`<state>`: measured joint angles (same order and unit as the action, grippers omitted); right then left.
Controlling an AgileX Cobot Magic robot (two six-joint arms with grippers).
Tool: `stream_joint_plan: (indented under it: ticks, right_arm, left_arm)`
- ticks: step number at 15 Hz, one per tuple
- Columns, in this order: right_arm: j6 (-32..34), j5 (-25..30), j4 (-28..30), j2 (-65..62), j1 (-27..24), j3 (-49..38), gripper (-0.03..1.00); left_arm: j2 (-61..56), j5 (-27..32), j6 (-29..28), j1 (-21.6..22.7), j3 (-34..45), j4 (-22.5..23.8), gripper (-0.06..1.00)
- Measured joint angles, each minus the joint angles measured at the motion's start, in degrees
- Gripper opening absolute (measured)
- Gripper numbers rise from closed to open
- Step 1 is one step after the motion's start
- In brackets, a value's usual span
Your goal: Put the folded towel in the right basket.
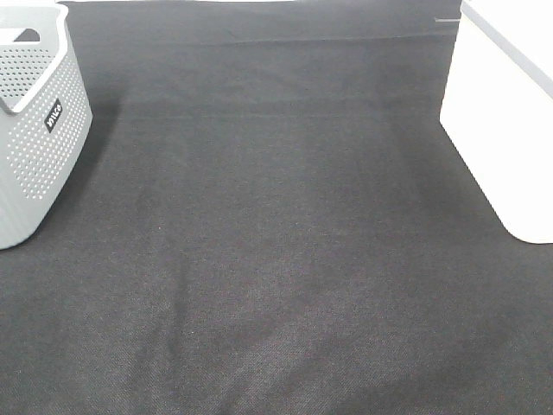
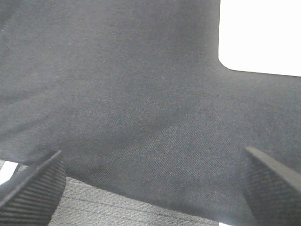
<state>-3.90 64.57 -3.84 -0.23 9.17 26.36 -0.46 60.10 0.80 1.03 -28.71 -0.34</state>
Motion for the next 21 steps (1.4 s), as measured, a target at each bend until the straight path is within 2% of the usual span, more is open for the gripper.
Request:
stream_joint_plan:
  ticks: [11,15,21]
  right_arm:
    - [-0.11,-1.26,0.11,0.0,-0.17,-0.23,0.97]
    - [-0.11,-1.26,-0.86,0.0,-5.21,-0.23,0.97]
    - [-0.06,-1.26,-1.15,0.0,-5.79,-0.23,0.97]
  left_arm:
    - [0.0,0.0,0.0,0.0,0.0,0.0,0.99]
    - [0.0,0.0,0.0,0.0,0.0,0.0,0.99]
    - [0.0,0.0,0.0,0.0,0.0,0.0,0.99]
